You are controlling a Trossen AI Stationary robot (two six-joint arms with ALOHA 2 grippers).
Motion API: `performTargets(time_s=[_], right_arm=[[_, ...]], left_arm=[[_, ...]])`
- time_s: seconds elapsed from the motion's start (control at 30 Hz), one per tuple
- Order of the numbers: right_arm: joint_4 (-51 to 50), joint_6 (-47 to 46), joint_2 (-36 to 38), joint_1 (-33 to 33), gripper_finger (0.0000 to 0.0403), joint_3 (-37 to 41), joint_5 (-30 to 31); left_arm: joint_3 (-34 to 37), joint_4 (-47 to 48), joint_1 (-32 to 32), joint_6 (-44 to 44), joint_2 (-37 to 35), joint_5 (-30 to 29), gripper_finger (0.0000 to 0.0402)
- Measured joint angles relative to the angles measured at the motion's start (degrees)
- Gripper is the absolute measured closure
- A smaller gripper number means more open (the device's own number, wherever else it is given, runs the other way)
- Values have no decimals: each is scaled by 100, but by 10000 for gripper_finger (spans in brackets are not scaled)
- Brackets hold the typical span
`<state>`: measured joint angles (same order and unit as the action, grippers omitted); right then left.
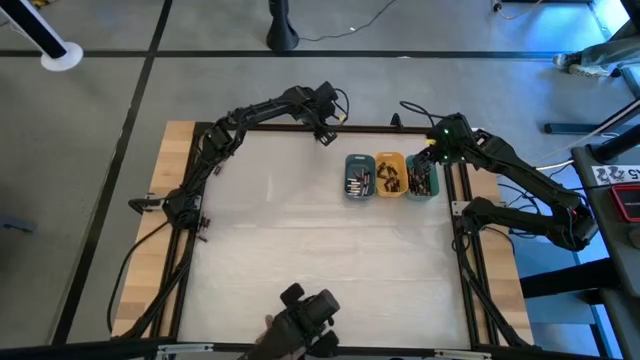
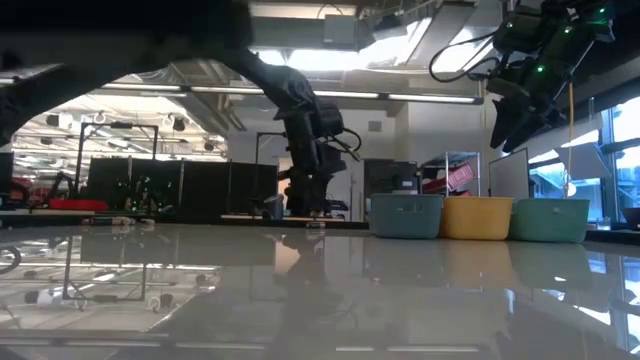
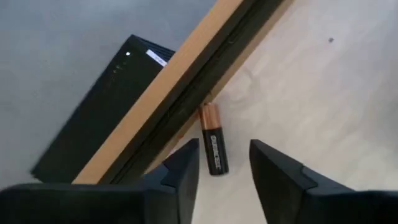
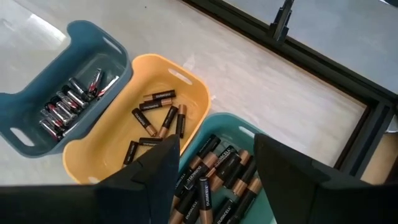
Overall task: Sort batteries
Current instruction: Put the black battery into the green bin
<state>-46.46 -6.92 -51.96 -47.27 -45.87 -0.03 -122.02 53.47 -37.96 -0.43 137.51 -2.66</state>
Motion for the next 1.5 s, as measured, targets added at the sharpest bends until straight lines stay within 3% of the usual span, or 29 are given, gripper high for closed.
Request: performTargets(time_s=[0.2,0.67,0.8,1.0,1.27,1.4,1.5], right_arm=[[2,-4,0,2,196,0,-2],[-2,-22,0,2,196,0,-15],[-2,-24,0,2,196,0,-16],[-13,-45,0,2,196,0,-29],[-172,-74,0,2,196,0,-109],[208,-25,2,2,196,128,-315],[939,74,2,2,196,332,-1139]], left_arm=[[-2,-82,-75,-234,154,100,245],[-33,-137,-277,-234,537,715,260],[-33,-80,-330,-148,546,779,288],[-28,-12,-346,48,554,814,371],[6,208,-342,-58,406,1001,366],[41,248,-296,-5,99,1544,367],[4,144,-244,170,-294,2452,367]])
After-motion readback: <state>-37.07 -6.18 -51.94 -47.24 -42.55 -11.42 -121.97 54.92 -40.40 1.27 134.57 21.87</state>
